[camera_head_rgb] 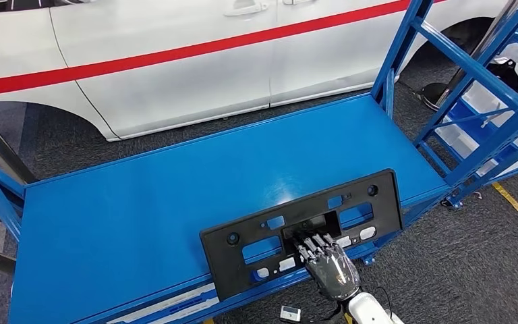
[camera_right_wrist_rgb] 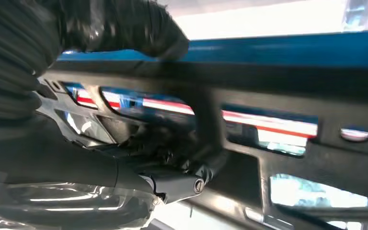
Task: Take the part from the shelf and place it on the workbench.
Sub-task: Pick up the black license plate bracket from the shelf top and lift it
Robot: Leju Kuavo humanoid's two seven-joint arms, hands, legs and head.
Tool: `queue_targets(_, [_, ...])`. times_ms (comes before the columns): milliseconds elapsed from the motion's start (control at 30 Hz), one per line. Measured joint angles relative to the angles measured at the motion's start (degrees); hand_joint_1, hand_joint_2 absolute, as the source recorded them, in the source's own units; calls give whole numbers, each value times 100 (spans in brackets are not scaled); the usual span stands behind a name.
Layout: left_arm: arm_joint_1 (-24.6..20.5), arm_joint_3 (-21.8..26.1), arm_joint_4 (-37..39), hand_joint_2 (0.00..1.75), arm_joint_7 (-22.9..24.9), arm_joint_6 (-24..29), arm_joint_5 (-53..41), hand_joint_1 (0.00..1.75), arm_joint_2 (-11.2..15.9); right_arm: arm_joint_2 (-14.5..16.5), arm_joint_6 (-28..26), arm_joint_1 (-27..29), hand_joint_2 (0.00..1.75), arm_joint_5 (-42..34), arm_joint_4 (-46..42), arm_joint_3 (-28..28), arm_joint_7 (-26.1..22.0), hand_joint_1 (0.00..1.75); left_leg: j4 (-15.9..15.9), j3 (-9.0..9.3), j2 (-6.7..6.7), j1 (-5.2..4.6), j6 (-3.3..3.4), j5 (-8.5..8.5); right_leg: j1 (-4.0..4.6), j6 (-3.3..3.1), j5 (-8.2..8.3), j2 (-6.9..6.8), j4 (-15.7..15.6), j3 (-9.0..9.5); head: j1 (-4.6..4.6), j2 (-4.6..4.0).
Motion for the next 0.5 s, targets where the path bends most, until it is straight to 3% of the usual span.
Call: queue_targets(500, [7, 0, 0, 0, 19, 1, -44, 0, 0, 0, 0, 34, 175, 79, -358, -9, 16, 175, 1, 16, 2, -1, -1, -1, -1, 1, 0, -1, 0, 18, 1, 0])
